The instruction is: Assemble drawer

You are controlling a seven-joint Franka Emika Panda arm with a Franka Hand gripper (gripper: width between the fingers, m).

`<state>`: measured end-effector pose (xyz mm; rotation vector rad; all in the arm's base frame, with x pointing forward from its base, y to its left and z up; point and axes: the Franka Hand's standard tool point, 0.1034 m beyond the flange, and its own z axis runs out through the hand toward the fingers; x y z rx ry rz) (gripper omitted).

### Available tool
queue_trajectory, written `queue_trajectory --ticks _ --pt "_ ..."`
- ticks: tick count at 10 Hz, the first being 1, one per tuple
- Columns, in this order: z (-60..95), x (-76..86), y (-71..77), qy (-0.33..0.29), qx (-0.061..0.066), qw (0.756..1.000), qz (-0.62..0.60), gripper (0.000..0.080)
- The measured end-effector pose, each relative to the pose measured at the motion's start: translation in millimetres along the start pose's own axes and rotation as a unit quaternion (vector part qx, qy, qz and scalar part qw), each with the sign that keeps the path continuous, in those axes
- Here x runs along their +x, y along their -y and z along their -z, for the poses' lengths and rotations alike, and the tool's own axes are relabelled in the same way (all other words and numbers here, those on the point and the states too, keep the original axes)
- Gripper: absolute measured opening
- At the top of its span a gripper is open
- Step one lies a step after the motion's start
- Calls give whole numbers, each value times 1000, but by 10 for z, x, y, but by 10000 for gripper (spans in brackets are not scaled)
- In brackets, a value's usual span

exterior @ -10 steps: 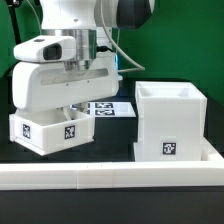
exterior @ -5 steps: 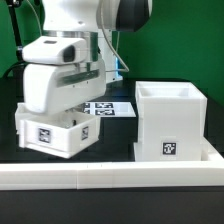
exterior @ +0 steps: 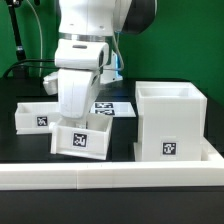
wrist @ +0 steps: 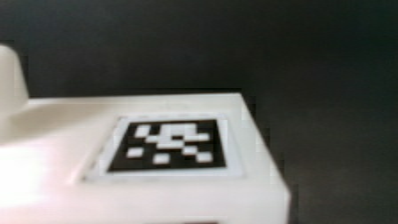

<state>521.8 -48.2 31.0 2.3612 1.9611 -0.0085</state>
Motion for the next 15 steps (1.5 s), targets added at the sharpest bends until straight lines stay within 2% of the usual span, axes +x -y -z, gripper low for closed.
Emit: queue_trajectory --ticks 3,4,7,8,9,10,12,13,15 --pt "-17 35 27 0 2 1000 7 42" --pt "-14 59 24 -3 -8 1000 -2 42" --pt "-32 36 42 -2 -6 1000 -1 42" --pt "-70 25 80 -2 0 1000 3 42" --pt "-93 91 118 -2 6 1000 5 42" --pt "-95 104 120 -3 6 1000 8 42" --pt "-103 -17 105 -4 6 1000 7 42" --pt "-106 6 111 -4 6 1000 8 42" --pt "-125 143 135 -6 19 1000 20 42"
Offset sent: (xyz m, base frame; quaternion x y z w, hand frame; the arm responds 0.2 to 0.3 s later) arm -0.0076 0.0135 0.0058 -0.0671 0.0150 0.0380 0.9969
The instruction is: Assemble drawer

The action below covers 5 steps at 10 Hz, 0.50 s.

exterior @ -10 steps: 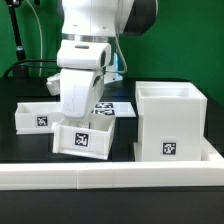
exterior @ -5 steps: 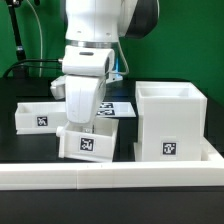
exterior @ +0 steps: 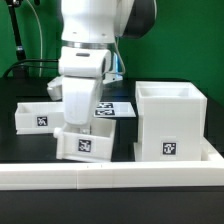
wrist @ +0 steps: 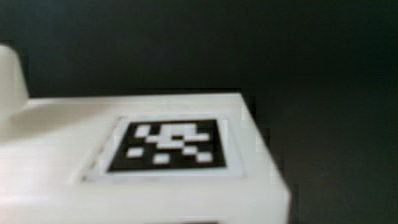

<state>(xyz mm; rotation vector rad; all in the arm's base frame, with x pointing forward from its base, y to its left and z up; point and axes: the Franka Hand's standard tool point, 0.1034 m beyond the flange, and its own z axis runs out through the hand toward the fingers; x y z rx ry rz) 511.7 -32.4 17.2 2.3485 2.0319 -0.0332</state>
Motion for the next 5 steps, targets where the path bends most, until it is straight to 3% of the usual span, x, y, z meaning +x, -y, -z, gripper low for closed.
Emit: queue_trajectory --ticks 4,5 --pt "-15 11 -5 0 5 1000 1 42" --pt "-14 34 -12 -2 0 1000 -1 42"
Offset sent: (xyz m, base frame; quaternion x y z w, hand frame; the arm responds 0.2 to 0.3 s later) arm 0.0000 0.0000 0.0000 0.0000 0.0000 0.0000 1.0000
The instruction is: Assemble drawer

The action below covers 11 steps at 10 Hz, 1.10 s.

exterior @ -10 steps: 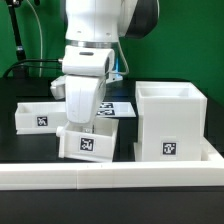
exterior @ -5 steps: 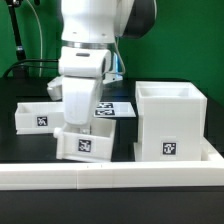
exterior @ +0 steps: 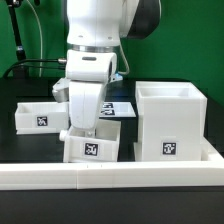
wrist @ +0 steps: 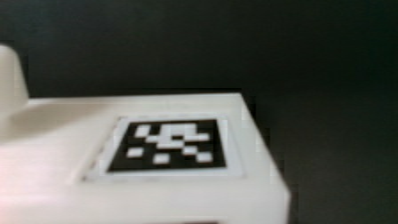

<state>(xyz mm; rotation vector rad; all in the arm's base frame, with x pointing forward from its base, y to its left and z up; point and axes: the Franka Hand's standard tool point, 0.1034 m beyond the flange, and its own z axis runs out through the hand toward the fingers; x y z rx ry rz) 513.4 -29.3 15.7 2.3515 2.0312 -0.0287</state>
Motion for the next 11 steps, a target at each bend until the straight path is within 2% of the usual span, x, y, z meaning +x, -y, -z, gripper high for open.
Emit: queue_trajectory --ticks 1,3,4,8,11 --pt "-5 76 7 -5 -13 1000 2 42" --pt "8 226 5 -11 -22 1000 -4 42" --pt "17 259 -3 -11 -17 1000 -3 42" --pt "-13 266 13 -12 -15 1000 -14 42" --pt "-13 366 20 -14 -14 1000 -6 42"
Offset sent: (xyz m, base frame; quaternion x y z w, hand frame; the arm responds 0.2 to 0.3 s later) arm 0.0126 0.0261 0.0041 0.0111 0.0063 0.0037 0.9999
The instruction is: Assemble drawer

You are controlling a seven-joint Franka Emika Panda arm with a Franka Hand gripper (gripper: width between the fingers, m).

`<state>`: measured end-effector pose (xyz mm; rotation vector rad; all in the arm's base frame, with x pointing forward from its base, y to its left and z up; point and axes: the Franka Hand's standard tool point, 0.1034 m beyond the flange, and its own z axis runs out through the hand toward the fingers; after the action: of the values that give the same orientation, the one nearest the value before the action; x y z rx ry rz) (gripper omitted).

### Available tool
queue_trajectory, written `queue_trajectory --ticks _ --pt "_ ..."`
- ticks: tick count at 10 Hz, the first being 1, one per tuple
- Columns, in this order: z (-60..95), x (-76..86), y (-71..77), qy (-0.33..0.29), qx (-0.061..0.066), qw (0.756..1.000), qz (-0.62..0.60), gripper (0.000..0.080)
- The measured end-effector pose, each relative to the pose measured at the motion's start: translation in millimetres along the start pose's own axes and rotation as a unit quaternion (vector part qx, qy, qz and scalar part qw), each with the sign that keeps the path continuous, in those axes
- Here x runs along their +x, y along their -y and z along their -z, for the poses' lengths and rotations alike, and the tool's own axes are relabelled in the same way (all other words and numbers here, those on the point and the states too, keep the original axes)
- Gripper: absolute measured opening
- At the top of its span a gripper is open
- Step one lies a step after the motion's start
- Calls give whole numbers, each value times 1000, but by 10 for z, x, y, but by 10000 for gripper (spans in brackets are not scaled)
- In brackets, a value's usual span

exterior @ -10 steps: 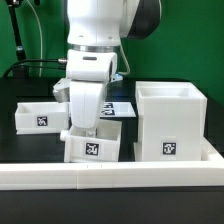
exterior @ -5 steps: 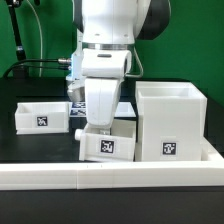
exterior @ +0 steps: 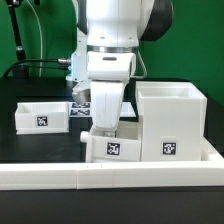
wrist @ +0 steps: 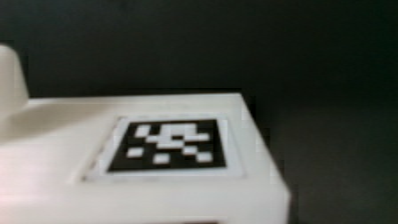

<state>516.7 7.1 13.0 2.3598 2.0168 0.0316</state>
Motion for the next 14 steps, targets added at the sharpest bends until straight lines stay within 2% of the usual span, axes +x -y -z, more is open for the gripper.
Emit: queue_trajectory --ticks 14 --pt "-11 21 12 -1 2 1000 11 42"
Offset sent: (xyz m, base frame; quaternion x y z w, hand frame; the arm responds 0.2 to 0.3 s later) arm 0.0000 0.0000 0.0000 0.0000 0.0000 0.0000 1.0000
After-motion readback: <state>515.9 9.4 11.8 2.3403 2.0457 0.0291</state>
